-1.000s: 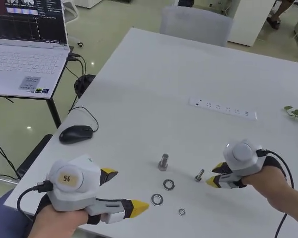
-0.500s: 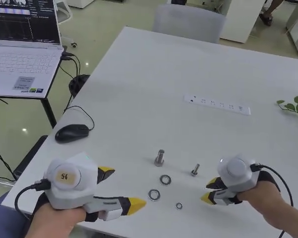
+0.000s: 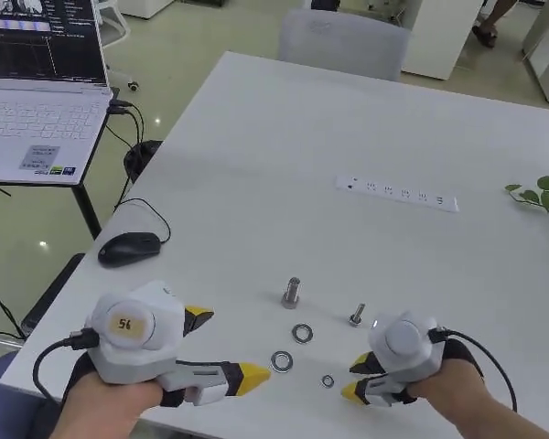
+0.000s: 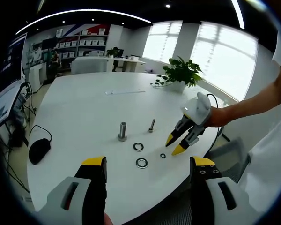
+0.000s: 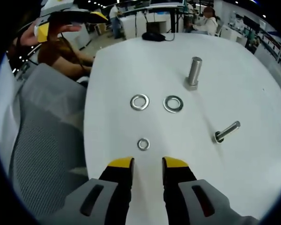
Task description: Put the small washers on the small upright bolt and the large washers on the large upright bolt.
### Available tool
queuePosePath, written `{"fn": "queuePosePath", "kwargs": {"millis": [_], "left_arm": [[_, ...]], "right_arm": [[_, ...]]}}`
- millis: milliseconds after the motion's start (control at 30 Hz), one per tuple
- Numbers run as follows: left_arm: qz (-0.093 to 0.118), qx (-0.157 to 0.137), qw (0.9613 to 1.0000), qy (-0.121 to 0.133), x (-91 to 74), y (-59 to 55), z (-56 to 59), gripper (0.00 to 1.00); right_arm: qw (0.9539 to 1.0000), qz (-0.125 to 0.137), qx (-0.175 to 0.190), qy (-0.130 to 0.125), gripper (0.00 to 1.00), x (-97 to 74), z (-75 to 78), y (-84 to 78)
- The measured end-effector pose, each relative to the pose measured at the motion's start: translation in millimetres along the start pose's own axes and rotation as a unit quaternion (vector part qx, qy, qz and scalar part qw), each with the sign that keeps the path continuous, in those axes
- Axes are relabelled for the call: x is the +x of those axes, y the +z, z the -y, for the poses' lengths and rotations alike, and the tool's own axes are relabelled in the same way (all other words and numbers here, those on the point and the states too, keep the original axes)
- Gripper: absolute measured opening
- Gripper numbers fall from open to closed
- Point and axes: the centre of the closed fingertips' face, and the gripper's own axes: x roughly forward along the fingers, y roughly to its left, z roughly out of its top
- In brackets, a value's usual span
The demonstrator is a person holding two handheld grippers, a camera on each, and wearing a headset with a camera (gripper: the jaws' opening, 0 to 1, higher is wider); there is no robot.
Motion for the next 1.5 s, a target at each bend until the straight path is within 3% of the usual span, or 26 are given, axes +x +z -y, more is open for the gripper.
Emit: {"fn": "queuePosePath", "kwargs": {"millis": [133,333,700,1067,1367,1433,1500], "left_arm": [[-0.001,0.002,1.0,-0.001,0.6,0.8,0.0,0.72],[-0.001,0.0,1.0,0.0,0.2,1.9,-0.7,0.72],[-0.006,-0.001,1.0,0.001,-2.7,-3.0,-0.4,0.72],[-0.005,0.0,1.0,0.0,-1.3,-0.8,0.7,0.72],[-0.004,-0.006,1.0,0.001,-1.2,-3.7,0.4,0.72],[-0.004,-0.007,1.0,0.002,-1.0,-3.4,0.6,0.72],[-0.003,-0.008,1.0,0.002,-0.6,-3.3,0.3,0.72]], "right_arm": [[1.0,-0.003,-0.008,0.001,0.26,3.8,-1.6,4.4],[0.9987,-0.017,-0.048,-0.001,0.26,5.9,-4.0,5.9],[0.9973,-0.022,-0.069,0.008,0.26,12.2,-3.2,8.4],[0.9939,-0.032,-0.104,0.022,0.25,17.8,-4.3,7.1],[0.9938,-0.027,-0.105,0.023,0.22,19.1,-2.4,11.1],[0.993,-0.028,-0.113,0.021,0.22,20.2,-3.9,13.1],[0.9894,-0.034,-0.14,0.016,0.22,21.7,-2.9,12.7]]}}
